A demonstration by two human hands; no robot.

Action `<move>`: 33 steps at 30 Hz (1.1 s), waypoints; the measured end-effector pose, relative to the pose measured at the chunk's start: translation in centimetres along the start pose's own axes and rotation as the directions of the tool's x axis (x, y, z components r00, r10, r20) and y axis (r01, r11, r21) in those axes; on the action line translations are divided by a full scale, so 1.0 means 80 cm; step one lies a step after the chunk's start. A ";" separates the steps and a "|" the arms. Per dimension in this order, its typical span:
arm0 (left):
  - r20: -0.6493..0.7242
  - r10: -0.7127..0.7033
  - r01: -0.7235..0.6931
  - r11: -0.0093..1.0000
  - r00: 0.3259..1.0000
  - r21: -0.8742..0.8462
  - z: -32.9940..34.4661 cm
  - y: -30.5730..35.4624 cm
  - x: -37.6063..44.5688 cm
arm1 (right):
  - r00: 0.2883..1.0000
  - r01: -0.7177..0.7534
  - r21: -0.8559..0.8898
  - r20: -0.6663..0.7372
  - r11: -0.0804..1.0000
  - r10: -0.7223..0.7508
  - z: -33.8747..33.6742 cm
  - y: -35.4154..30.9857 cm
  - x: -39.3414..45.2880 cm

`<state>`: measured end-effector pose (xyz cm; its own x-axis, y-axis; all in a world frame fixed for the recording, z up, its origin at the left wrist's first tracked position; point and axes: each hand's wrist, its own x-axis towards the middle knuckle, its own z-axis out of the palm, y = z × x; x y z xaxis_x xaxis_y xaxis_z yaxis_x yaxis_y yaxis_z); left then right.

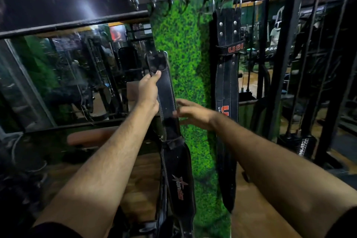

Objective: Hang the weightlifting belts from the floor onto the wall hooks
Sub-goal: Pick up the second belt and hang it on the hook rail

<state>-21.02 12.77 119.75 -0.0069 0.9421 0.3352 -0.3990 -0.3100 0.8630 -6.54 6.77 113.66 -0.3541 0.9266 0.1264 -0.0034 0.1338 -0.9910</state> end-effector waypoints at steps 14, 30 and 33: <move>0.141 -0.066 0.029 0.968 0.988 0.249 0.014 -0.013 -0.011 | 0.836 0.323 0.042 -0.480 0.945 -0.265 -0.028 -0.103 0.043; -0.029 0.159 -0.142 0.939 0.987 0.314 0.159 -0.001 0.050 | 0.696 0.389 -0.431 -0.441 0.814 -0.566 -0.170 -0.112 0.052; -0.031 0.259 -0.238 0.922 0.965 0.307 0.167 0.006 0.053 | 0.657 0.414 -0.432 -0.468 0.801 -0.592 -0.171 -0.129 0.057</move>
<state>-8.97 14.90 126.61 -0.1391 0.8330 0.5355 -0.0846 -0.5488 0.8317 4.69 14.43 125.10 0.2070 0.6936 0.6900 0.2548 0.6427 -0.7225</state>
